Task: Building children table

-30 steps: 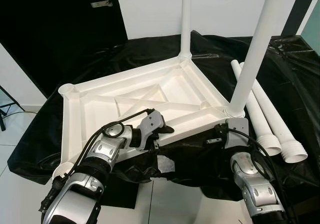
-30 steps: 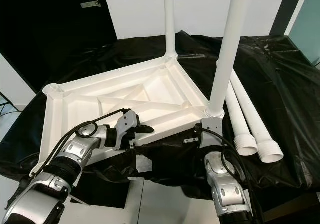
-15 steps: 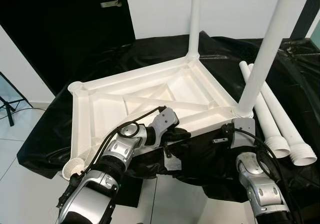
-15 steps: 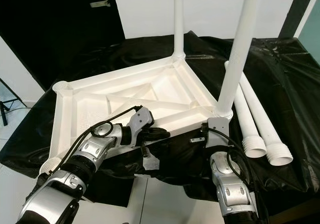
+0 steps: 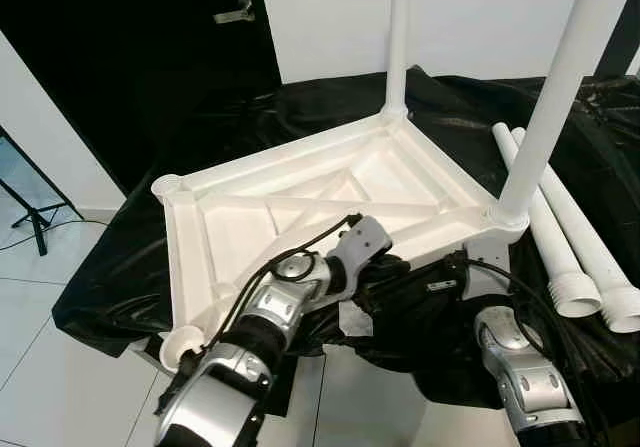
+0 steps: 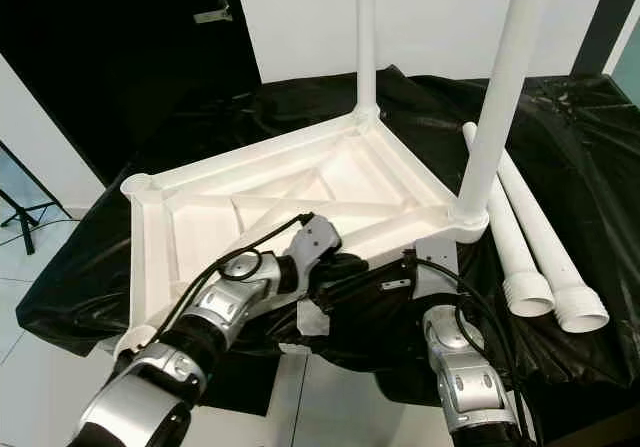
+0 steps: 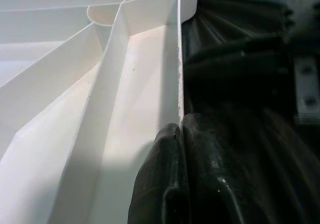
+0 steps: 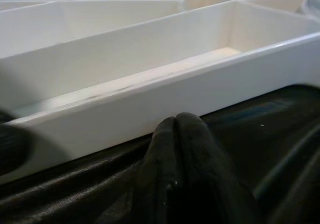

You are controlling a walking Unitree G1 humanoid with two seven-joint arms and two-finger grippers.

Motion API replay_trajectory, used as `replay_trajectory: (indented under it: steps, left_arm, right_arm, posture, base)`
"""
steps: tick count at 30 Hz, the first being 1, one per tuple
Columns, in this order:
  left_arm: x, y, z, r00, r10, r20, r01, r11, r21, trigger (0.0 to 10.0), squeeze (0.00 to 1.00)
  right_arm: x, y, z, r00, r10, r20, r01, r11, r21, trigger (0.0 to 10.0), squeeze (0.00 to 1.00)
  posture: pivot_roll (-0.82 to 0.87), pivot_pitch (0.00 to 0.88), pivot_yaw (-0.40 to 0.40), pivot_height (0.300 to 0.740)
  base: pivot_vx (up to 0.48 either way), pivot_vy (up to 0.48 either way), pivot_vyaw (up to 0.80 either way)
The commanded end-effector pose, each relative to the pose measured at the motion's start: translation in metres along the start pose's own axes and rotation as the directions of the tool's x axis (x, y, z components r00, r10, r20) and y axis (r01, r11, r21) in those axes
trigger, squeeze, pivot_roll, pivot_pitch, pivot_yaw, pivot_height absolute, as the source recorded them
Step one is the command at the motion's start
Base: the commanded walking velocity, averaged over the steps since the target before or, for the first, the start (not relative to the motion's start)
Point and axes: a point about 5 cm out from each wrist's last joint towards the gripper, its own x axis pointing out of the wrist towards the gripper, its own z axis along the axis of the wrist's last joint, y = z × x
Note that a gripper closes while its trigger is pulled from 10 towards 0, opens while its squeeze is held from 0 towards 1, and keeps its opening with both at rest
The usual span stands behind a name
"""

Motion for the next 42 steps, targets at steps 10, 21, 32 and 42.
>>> replay_trajectory:
  steps: [10, 21, 32, 42]
  left_arm:
    - [0.018, 0.003, 0.036, 0.937, 0.174, 0.303, -0.114, 0.972, -0.206, 10.0, 0.00]
    - [0.001, 0.018, 0.028, 0.907, 0.287, 0.309, -0.213, 0.944, -0.252, 10.0, 0.00]
    - [-0.036, 0.042, 0.009, 0.946, 0.287, 0.151, -0.275, 0.957, -0.095, 10.0, 0.00]
    - [-0.057, 0.061, -0.025, 0.906, 0.375, -0.195, -0.390, 0.920, -0.039, 10.0, 0.00]
  right_arm:
    - [0.002, 0.030, 0.005, 0.991, 0.135, 0.017, -0.136, 0.991, 0.011, 10.0, 0.00]
    - [-0.003, 0.024, 0.001, 0.995, 0.098, 0.002, -0.098, 0.995, 0.005, 10.0, 0.00]
    - [0.011, -0.006, 0.002, 1.000, -0.004, -0.026, 0.003, 0.998, -0.064, 10.0, 0.00]
    - [0.022, -0.013, 0.016, 1.000, 0.005, 0.004, -0.005, 0.996, -0.085, 10.0, 0.00]
  posture:
    - [-0.15, 0.000, 0.077, 0.740]
    - [-0.16, 0.000, 0.075, 0.740]
    - [-0.15, 0.000, 0.059, 0.740]
    - [-0.11, 0.000, 0.041, 0.740]
  base:
    - [0.000, 0.000, 0.00]
    - [0.000, 0.000, 0.00]
    - [0.000, 0.000, 0.00]
    - [0.000, 0.000, 0.00]
